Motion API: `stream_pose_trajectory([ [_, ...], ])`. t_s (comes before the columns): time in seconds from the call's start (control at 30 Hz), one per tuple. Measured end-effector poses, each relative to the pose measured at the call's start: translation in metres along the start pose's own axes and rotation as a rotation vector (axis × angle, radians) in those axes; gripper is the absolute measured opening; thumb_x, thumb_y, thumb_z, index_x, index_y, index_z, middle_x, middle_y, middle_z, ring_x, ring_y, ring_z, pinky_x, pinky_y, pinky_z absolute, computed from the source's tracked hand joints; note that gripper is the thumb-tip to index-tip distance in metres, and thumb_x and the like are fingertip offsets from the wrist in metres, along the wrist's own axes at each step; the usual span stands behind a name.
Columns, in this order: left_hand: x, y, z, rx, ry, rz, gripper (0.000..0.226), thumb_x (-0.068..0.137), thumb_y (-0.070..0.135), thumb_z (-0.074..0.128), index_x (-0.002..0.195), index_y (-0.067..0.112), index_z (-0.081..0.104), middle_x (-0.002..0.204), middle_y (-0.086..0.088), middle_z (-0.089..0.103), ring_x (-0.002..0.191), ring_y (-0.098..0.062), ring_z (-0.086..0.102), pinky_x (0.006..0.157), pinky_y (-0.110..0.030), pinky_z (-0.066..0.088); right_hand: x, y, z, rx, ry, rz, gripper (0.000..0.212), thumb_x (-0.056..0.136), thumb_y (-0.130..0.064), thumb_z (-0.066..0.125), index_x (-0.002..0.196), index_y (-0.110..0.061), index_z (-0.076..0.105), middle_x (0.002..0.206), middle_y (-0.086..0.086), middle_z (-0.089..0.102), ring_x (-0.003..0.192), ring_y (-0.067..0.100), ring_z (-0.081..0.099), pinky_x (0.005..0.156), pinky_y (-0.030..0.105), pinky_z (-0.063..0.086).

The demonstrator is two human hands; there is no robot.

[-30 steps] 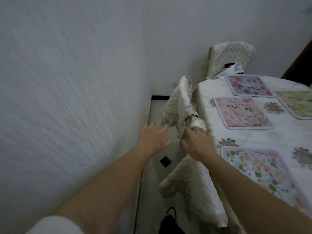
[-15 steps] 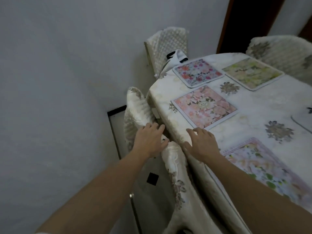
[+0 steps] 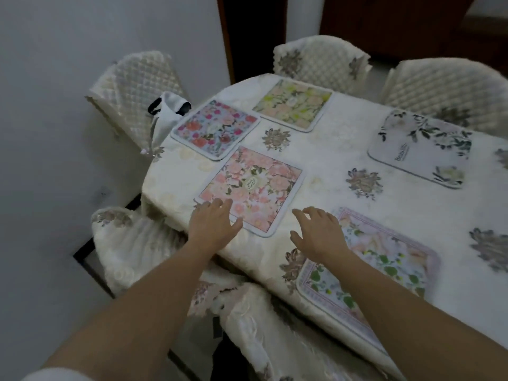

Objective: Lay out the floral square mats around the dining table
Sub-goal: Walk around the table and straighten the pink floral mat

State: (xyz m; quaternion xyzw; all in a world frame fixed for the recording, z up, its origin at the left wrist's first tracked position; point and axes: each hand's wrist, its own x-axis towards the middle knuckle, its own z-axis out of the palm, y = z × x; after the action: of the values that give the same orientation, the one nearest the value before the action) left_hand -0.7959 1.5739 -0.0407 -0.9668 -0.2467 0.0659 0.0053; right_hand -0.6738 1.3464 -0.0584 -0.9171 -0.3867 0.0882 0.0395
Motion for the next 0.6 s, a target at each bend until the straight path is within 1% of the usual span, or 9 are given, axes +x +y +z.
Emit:
stream_pose_trajectory([
  [0.17, 0.072, -0.014, 0.026, -0.070, -0.103, 0.115, 0.066, 0.094, 0.061, 0.032, 0.147, 0.022, 0.033, 0.145, -0.006, 0.046, 0.123, -0.030, 0.048, 0.095, -0.044, 0.046, 0.017, 0.005, 0.017, 0.012, -0.045, 0.212, 0.056, 0.094, -0.047, 0.044, 0.144, -0.022, 0.039, 0.141, 0.007, 0.048, 0.129, 0.029, 0.045, 0.104, 0.046, 0.038],
  [0.27, 0.110, -0.030, 0.036, -0.093, -0.131, 0.165, 0.063, 0.094, 0.061, 0.034, 0.144, 0.023, 0.038, 0.141, -0.007, 0.049, 0.122, -0.030, 0.050, 0.092, -0.043, 0.046, 0.035, -0.006, 0.027, 0.023, -0.052, 0.316, 0.055, 0.093, -0.046, 0.044, 0.143, -0.022, 0.040, 0.139, 0.006, 0.050, 0.127, 0.028, 0.047, 0.101, 0.044, 0.041],
  [0.33, 0.129, -0.045, 0.040, -0.122, -0.138, 0.163, 0.058, 0.094, 0.058, 0.035, 0.139, 0.022, 0.043, 0.136, -0.007, 0.052, 0.118, -0.029, 0.051, 0.090, -0.042, 0.045, 0.048, -0.017, 0.032, 0.051, -0.066, 0.376, 0.054, 0.094, -0.045, 0.044, 0.142, -0.022, 0.040, 0.138, 0.006, 0.050, 0.125, 0.027, 0.048, 0.098, 0.043, 0.043],
  [0.43, 0.156, -0.067, 0.045, -0.163, -0.112, 0.133, 0.056, 0.094, 0.055, 0.040, 0.137, 0.019, 0.046, 0.136, -0.007, 0.053, 0.118, -0.029, 0.050, 0.091, -0.043, 0.044, 0.071, -0.035, 0.041, 0.128, -0.074, 0.466, 0.053, 0.095, -0.043, 0.044, 0.142, -0.021, 0.039, 0.136, 0.007, 0.050, 0.121, 0.027, 0.049, 0.092, 0.041, 0.047],
  [0.53, 0.183, -0.084, 0.051, -0.241, -0.084, 0.086, 0.053, 0.092, 0.052, 0.047, 0.132, 0.017, 0.052, 0.132, -0.009, 0.055, 0.116, -0.032, 0.051, 0.090, -0.045, 0.045, 0.091, -0.046, 0.051, 0.248, -0.028, 0.599, 0.048, 0.095, -0.039, 0.047, 0.137, -0.017, 0.043, 0.124, 0.010, 0.052, 0.107, 0.028, 0.051, 0.080, 0.039, 0.049],
  [0.6, 0.197, -0.095, 0.058, -0.245, -0.068, 0.106, 0.053, 0.091, 0.051, 0.046, 0.128, 0.014, 0.056, 0.128, -0.012, 0.057, 0.112, -0.034, 0.052, 0.087, -0.047, 0.047, 0.103, -0.051, 0.056, 0.324, -0.001, 0.689, 0.047, 0.095, -0.036, 0.048, 0.137, -0.015, 0.043, 0.120, 0.012, 0.050, 0.104, 0.029, 0.050, 0.076, 0.039, 0.048],
])
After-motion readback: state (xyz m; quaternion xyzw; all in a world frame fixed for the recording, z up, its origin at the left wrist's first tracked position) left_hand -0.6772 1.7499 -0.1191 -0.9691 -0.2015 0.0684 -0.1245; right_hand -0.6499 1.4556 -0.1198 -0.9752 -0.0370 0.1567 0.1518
